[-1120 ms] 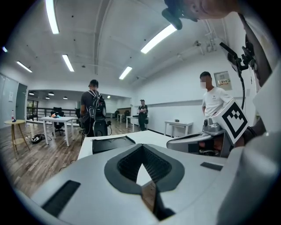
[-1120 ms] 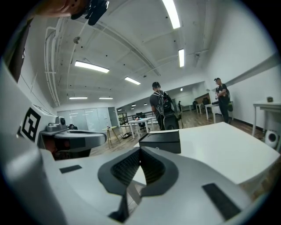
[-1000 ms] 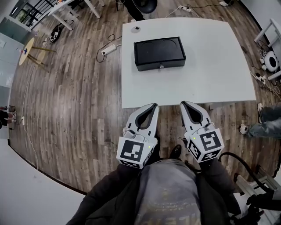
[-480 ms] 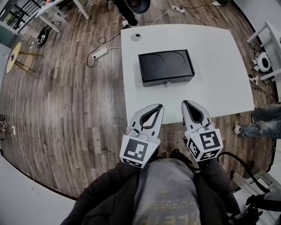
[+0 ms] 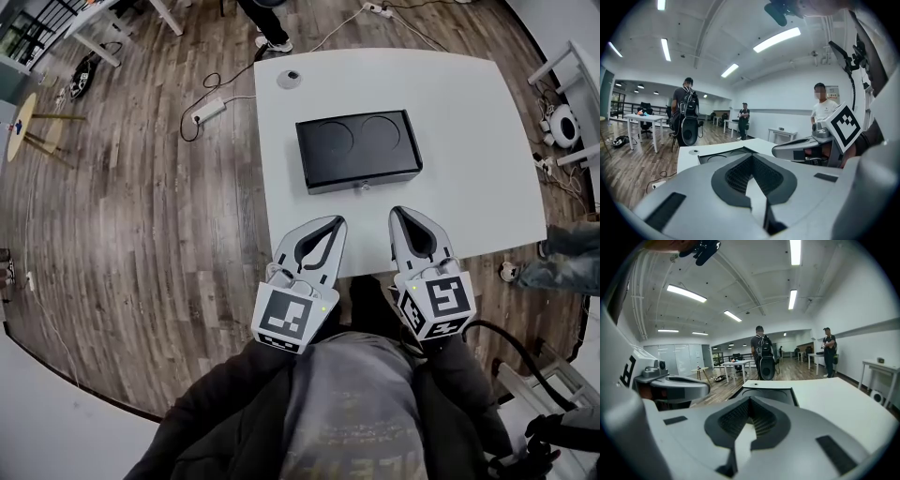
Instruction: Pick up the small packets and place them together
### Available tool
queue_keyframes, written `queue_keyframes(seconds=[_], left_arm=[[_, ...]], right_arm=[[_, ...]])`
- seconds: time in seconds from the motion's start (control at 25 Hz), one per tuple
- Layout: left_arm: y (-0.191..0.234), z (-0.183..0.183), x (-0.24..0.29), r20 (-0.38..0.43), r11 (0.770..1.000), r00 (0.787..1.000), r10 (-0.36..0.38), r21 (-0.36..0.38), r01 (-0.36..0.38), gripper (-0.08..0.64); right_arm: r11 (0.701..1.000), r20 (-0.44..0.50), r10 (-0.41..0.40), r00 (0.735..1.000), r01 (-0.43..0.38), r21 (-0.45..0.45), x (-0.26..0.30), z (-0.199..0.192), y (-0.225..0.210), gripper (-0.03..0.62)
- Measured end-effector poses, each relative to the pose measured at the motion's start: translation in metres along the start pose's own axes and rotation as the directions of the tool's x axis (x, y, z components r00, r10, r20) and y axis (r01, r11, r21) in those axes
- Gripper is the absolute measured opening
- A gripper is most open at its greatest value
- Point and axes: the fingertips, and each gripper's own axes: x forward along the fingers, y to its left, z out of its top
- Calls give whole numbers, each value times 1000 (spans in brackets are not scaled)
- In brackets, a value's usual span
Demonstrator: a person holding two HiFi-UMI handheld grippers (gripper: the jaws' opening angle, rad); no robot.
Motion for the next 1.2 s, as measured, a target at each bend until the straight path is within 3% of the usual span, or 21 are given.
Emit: queue_keyframes(seconds=[0.24, 0.44, 0.64, 0.96, 1.2], left_arm=[[16, -3, 16, -26, 997, 997, 75, -19, -76, 1], [21, -16, 23, -78, 995, 993, 88, -37, -91, 1], [33, -22, 33, -101, 994, 991, 91, -48, -96, 0], [52, -34, 40, -146, 992, 984, 98, -60, -108, 1], [64, -43, 38, -169, 989, 979, 117, -64, -129, 1]], right_arm=[[998, -15, 63, 998, -63, 14, 33, -8, -11, 2], [995, -86, 84, 993, -79, 56, 58, -35, -13, 3], [995, -169, 87, 982, -75, 72, 77, -56, -16, 66], [986, -292, 119, 949, -78, 147, 104, -86, -17, 73], [991, -322, 76, 944, -36, 131, 113, -92, -26, 80]])
